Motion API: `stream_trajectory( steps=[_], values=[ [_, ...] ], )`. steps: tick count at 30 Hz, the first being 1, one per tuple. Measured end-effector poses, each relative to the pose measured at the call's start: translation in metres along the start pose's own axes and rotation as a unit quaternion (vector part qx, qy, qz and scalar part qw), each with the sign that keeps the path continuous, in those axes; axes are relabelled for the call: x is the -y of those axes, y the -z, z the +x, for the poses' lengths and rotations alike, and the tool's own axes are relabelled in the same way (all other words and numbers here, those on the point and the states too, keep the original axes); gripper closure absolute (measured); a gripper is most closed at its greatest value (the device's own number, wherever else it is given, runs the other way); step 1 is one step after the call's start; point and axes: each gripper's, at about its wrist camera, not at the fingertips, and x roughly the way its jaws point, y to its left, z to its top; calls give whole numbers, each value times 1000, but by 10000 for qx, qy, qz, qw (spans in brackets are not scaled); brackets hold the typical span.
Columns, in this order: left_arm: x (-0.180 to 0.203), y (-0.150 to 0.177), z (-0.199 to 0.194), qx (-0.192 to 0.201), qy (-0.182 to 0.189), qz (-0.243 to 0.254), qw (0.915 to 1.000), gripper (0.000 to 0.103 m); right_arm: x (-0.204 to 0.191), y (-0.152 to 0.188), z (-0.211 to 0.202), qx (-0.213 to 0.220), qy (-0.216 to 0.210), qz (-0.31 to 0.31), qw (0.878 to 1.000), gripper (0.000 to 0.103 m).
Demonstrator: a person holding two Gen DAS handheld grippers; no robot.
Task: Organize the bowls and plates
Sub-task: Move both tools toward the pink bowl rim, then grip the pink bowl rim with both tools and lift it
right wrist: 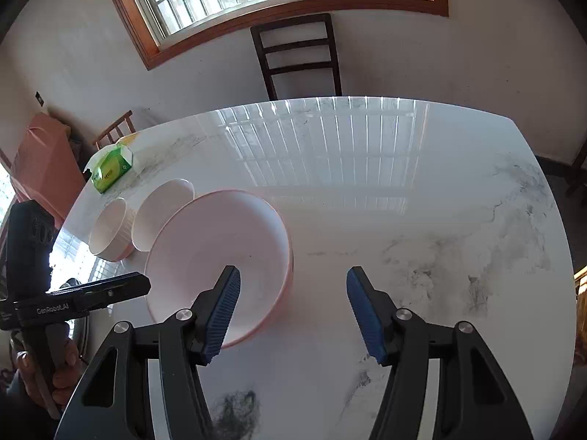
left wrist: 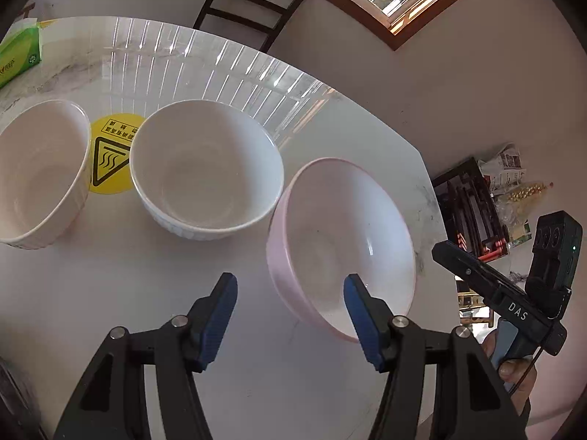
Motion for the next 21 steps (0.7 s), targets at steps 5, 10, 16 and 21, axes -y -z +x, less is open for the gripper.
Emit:
stream_trajectory(
  steps=[5,10,16,21],
  values=[
    [8,0,3,-116,-112,87,9998,41,-4,-8,27,-325,222,-54,9992,47],
    [10,-2,14,-263,-264,165,9992,42,-10,-8,48,-632,410,-157,9970,58],
    [5,0,26,-319,-632,39,9975,84,-15,-1,63,-877,359,-212,9953,93],
    [7,10,6,-216,-721,222,9969,86,-22,10,48,-853,270,-241,9957,92]
  ],
)
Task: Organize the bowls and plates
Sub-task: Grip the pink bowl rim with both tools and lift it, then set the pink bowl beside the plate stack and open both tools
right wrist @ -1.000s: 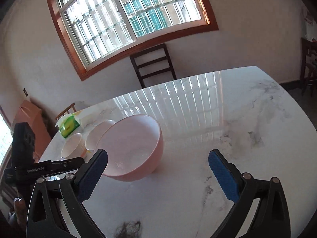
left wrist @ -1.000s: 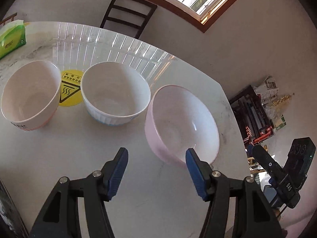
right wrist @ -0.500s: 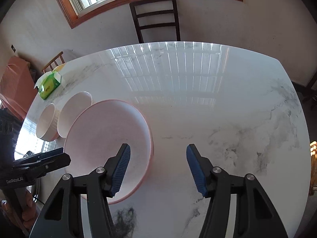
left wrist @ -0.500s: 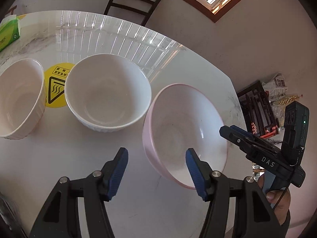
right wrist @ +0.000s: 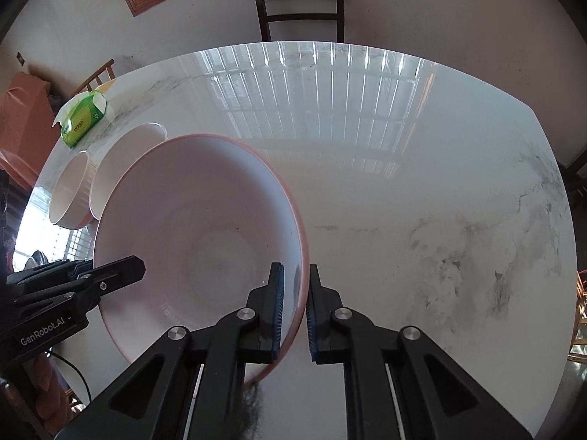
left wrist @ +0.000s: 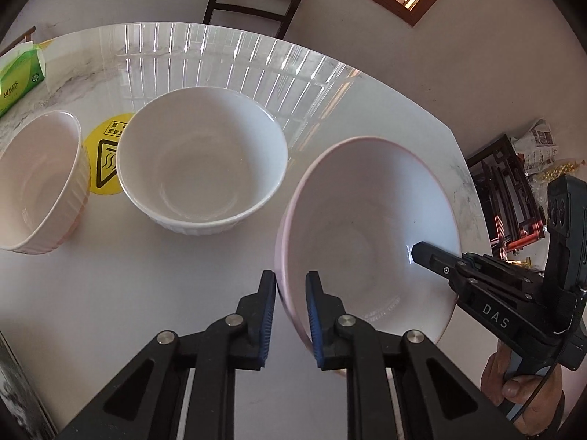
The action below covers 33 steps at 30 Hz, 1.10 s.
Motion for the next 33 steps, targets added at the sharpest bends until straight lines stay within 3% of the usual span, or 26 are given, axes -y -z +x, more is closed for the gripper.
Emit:
stream_trajectory(
  steps=[8,17,24,33],
  values=[
    [-26,44,-55,-66,153,-156,9997,86,-41,36,-38,-33,-286,-197,9994,91],
    [-71,109,-115,-179,-22,-202,9996,86,-104,91,-45,-371,-854,-280,9953,90],
    [-105,145,-132,-353,-154,-327,9987,86,-147,127,-28,-778,-963,-351,9917,90],
    [-124,158,-139,-327,-174,-437,9984,86,-175,141,-17,-1022,-845,-422,9903,90]
  ],
)
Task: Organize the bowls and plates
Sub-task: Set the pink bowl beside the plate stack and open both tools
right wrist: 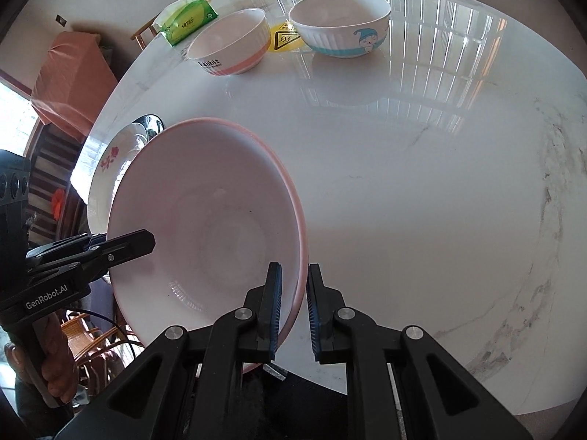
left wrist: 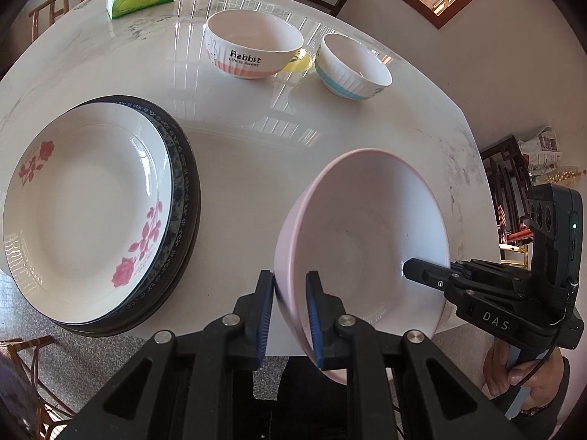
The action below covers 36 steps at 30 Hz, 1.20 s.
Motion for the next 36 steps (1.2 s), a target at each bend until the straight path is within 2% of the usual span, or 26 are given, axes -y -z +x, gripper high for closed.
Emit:
stream_trajectory(
  steps=[9,13,18,21,23,25,26,31,36],
  values=[
    [-3,0,10,24,-34,41,10000,86,-2,-1,8,-88,53,22,9999,89],
    [1,0,12,50,-66,204,9998,71,-3,-1,6,-30,27,-12,10000,88],
    [0,-1,10,68,-99,334,9994,71,-5,-1,3,86,7,-12,10000,85],
    [0,-1,2,182,-221,418,9987,69,-4,-2,-10,309,-14,-52,9995,85],
    [0,-2,-6,295,-225,500,9981,62,-2,-4,-23,465,-107,-31,9989,84],
    [-1,-3,-17,435,-229,530,9974,48,0,-7,-36,601,-201,-31,9980,79],
    [-1,-4,-22,492,-200,549,9971,46,1,-9,-42,658,-224,-28,9976,78],
    [-5,-22,-48,716,-78,535,9960,44,-1,-24,-64,868,-359,-11,9956,77],
    [-7,-52,-61,765,43,485,9959,44,-2,-47,-68,816,-579,98,9949,77]
  ],
)
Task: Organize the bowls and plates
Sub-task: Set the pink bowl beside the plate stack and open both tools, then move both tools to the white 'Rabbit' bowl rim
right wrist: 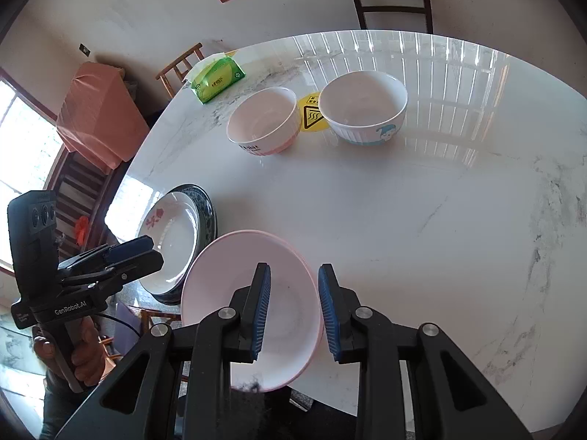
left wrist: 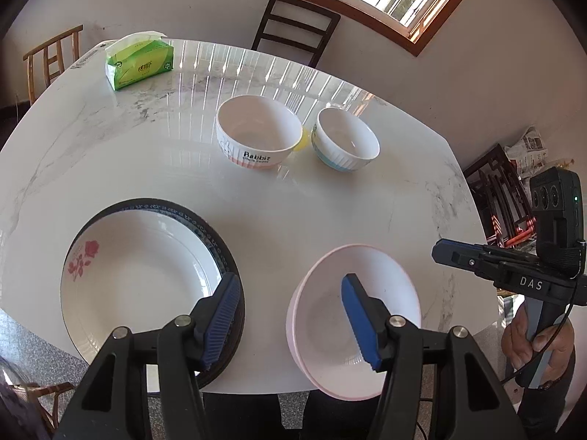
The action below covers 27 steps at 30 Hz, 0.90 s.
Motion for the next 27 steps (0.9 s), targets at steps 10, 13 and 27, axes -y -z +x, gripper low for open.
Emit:
stream_trajectory(
  steps=[10,13,27],
  values=[
    [-10,-71,17,-97,-298,84,9995,44,-7,-56,27,-224,-213,243,9992,77],
    [-16,-89,29,-119,-317,75,9994,44,-11,-73,36,-247,-200,267,9991,77],
    [-44,-143,101,-485,-398,-58,9980,44,-9,-133,109,-498,-31,602,9969,77]
  ],
)
